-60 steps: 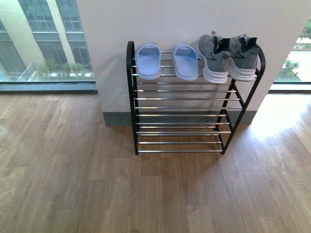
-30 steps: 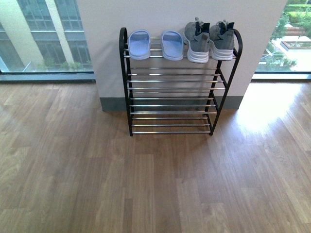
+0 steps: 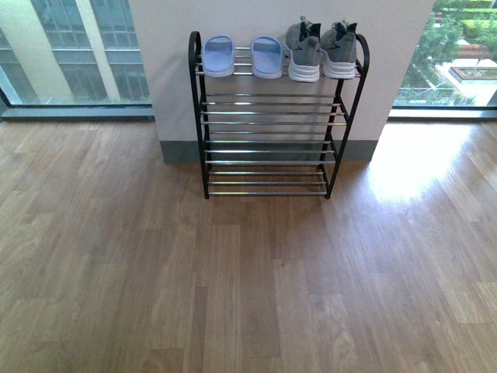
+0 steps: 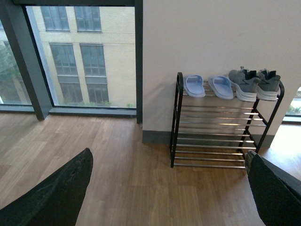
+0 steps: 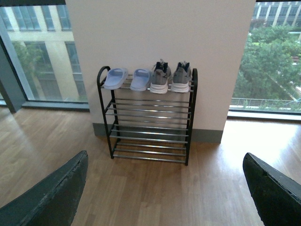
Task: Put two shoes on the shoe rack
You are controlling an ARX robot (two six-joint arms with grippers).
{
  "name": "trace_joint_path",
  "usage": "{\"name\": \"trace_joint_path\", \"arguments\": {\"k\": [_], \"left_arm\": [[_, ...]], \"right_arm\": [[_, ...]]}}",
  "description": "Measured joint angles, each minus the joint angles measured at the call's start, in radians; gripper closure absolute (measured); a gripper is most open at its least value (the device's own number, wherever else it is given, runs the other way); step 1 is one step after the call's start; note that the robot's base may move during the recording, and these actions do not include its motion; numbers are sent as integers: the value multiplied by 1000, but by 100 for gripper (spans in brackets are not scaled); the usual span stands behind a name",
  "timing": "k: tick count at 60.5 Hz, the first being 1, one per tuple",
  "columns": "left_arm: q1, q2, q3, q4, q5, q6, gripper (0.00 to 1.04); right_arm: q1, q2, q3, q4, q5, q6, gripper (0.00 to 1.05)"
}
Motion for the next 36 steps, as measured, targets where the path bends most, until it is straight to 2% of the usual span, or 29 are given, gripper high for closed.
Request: {"name": "trace_joint_path", "arguments": {"k": [36], "left_arm": [[0, 0, 0, 0, 0, 0, 9]], "right_arm": [[0, 0, 0, 0, 2, 0, 9]]}}
